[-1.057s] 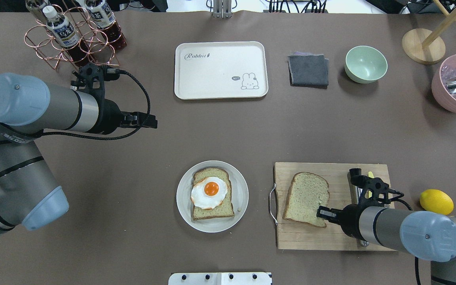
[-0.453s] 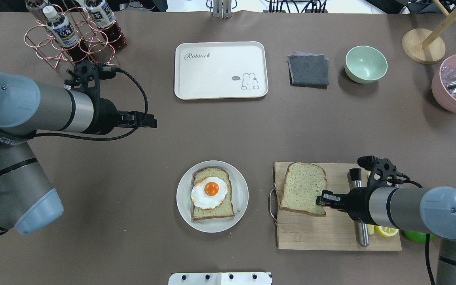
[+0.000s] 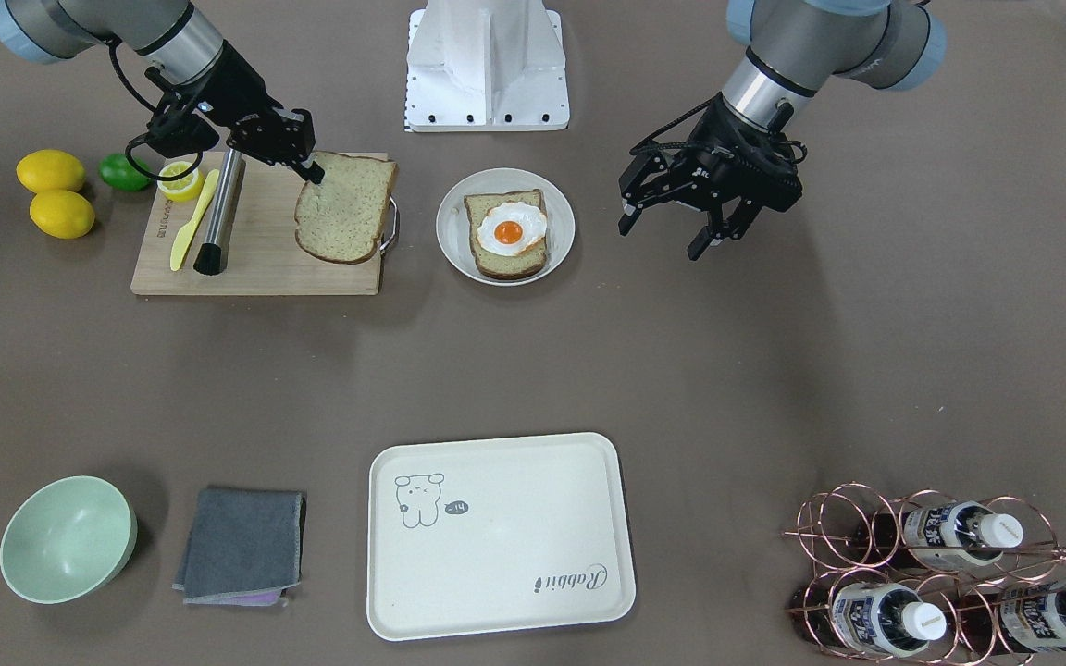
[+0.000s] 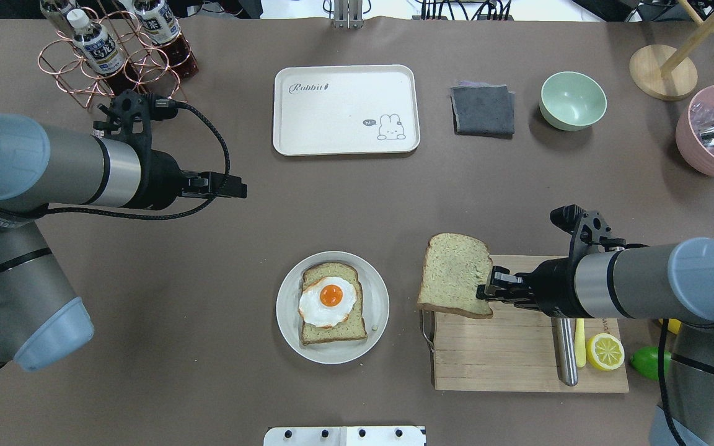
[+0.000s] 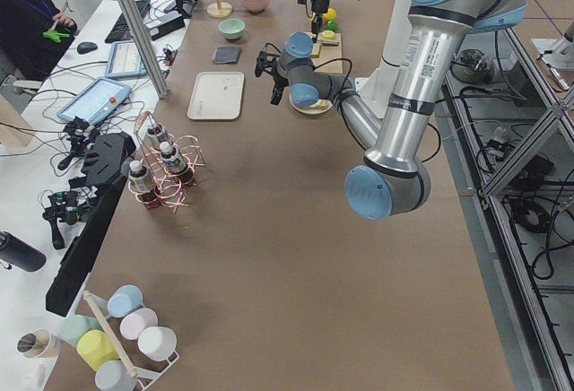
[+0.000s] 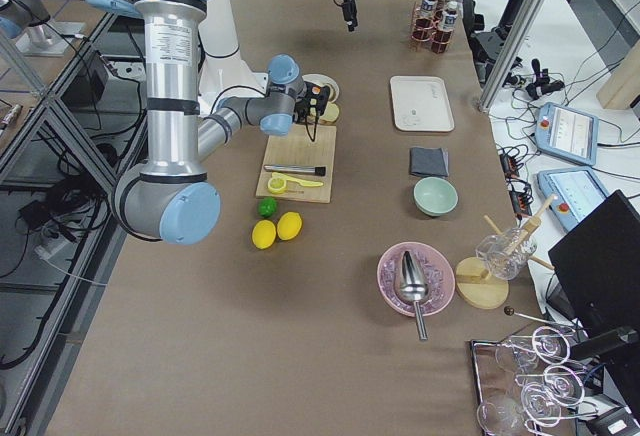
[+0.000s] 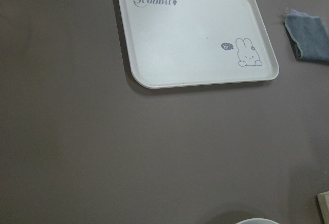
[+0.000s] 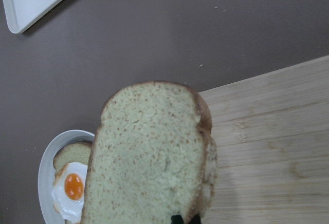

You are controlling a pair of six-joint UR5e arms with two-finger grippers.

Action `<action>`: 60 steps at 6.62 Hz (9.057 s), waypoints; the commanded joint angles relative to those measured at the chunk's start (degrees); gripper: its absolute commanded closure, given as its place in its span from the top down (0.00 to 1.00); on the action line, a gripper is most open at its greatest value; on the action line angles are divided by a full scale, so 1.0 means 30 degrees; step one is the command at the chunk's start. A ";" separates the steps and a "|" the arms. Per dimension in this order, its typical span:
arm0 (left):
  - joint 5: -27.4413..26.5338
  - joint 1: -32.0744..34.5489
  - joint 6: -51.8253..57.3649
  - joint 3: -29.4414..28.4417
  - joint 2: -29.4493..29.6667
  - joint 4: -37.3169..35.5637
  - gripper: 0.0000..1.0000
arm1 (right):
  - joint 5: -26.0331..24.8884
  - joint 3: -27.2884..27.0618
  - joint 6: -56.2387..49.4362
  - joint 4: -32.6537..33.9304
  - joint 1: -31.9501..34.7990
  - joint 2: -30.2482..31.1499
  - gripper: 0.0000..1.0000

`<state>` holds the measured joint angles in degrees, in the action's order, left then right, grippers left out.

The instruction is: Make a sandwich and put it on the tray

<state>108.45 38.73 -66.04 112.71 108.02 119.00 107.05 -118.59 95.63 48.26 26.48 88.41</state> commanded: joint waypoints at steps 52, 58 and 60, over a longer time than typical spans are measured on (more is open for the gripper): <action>-0.0964 -0.5791 -0.4941 -0.5249 0.1018 0.3867 0.26 | 0.7413 0.5280 -3.8646 1.7459 2.2726 0.2435 1.00; 0.3412 -0.1879 -0.4794 -0.5401 0.1697 0.3867 0.00 | 0.7412 0.5369 -3.8617 1.7372 2.2960 0.2464 1.00; 0.5117 0.0464 -0.4853 -0.7027 0.3325 0.3838 0.00 | 0.7471 0.5369 -3.8704 1.7371 2.3164 0.2610 1.00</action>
<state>119.84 35.60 -80.50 95.06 114.78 130.55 129.36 -102.47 -20.32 100.39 95.54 96.02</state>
